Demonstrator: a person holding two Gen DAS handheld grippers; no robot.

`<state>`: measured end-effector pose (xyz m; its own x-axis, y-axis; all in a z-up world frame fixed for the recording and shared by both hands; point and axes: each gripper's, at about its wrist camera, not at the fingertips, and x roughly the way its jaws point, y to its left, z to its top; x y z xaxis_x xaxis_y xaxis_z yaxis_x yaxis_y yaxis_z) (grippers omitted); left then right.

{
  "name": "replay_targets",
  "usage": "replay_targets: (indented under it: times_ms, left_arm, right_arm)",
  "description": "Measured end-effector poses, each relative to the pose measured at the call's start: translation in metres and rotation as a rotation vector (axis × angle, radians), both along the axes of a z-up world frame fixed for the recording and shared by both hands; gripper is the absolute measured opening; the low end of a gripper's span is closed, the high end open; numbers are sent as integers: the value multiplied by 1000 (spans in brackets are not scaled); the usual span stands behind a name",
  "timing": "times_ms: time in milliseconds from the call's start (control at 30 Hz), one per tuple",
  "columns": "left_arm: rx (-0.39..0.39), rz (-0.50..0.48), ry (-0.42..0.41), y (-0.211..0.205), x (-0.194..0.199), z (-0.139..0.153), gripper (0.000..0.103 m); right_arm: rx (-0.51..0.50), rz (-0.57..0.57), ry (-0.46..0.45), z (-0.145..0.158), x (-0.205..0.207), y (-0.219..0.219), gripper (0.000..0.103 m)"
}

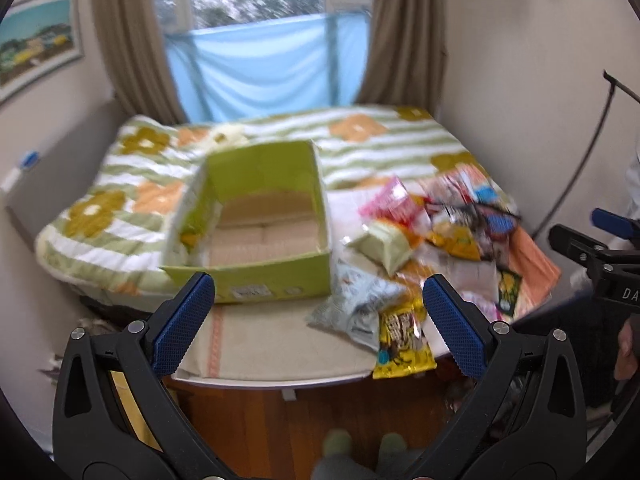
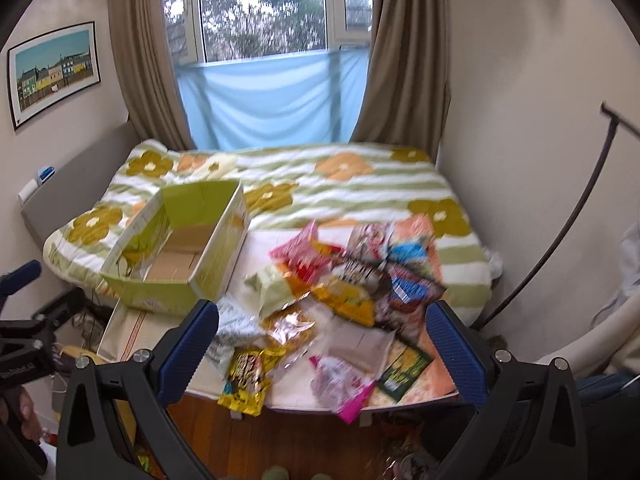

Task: Organize snacks
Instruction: 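Grasp the white corn-snack bag with the left gripper while the right grasps the yellow chip bag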

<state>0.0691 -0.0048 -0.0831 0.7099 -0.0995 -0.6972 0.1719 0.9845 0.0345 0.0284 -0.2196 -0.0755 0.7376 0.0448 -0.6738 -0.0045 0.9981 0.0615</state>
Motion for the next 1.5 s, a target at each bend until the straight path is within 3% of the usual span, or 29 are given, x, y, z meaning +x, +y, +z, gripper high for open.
replay_targets:
  times_ms: [400,567,800,1033,1100,1233,1500]
  left_arm:
    - [-54,-261,240,13,87,-118,103]
    - [-43,-343,317,1,113,-164,102]
    - [-35,-435,394,-20,132,-208,97]
    - [-47,-461,455,-31,136,-233,87]
    - [-48,-462,454,-30,136,-235,86]
    - [-74,-468,460,-29,136,-234,72]
    - [-37,-480,432,-32,130,-229,65]
  right_arm:
    - [100,-10,219,-108,40,47,102]
    - [82,23,287,-152,54,69,87]
    - [98,55,365,-198,73,75,77]
    - [134,97,426,-228,84,74,70]
    - [162,107,422,-231,85,72,69]
    - [221,113,425,-238,89,64,63]
    - [259,111,436,-241,95,58,52]
